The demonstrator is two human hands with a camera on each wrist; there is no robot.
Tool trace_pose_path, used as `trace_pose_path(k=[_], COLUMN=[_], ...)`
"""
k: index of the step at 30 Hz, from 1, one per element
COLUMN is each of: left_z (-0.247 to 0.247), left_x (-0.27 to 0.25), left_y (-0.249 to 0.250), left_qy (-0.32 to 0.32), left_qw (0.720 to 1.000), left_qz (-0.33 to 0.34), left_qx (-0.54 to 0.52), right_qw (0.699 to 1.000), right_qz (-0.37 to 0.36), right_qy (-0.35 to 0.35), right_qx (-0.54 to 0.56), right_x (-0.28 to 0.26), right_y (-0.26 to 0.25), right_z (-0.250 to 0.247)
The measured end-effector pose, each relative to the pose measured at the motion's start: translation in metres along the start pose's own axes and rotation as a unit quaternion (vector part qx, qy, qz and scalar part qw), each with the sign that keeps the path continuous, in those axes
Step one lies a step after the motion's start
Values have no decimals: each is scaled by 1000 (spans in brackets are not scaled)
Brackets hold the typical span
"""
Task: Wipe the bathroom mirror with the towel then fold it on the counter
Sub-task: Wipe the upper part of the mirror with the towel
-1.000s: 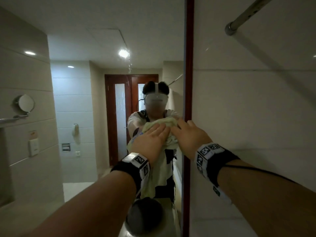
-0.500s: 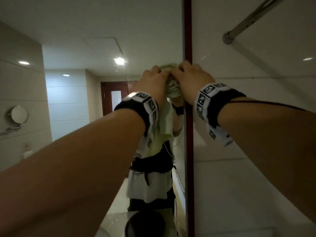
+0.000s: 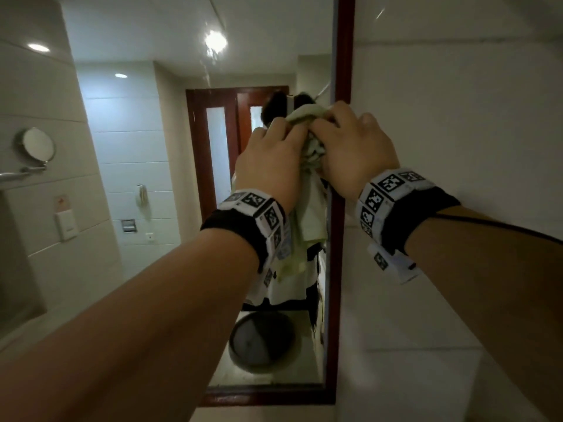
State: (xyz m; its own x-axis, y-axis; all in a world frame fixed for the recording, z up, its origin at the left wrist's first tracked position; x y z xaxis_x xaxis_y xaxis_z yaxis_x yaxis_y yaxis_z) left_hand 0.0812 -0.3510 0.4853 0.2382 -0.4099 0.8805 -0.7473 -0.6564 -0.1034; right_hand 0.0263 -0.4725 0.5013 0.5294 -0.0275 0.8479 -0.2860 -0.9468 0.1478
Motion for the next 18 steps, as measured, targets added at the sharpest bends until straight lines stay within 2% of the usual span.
trace_pose_path(k=[6,10,11,15,18], left_z=[19,31,36,57,68], left_x=[-39,-63,-70,-113,-150], left_y=[7,10,9,11,14], left_qy=[-4,-19,-22,-120,-206], left_qw=[1000,1000,1000,993,978], left_qz=[-14,4,8,0,17], left_qx=[-2,14,14,-2,-12], right_qw=[999,992,992,997,992], right_qz=[11,87,84,29,34], right_qy=[24,-37,-43,-32,-103], right_qx=[44,83,79,66,61], right_x=[-45,-67,-74,-121,-161], right_y=[-7,-5,-7,-20,-28], right_z=[23,49,53,67,86])
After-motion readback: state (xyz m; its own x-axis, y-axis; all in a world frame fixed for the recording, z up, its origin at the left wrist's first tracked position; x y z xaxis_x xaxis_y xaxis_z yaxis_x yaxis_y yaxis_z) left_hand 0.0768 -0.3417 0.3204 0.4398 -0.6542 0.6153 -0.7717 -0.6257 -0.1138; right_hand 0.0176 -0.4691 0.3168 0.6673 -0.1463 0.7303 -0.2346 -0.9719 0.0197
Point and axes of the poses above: each hand's wrist, its own x-axis towards the middle knuckle, its own z-axis out of the palm, y = z × x, the point moved 3 cm from there along x, towards the middle knuckle, and after that the axes turned 4 degrees about z, right-handed, at the moved point
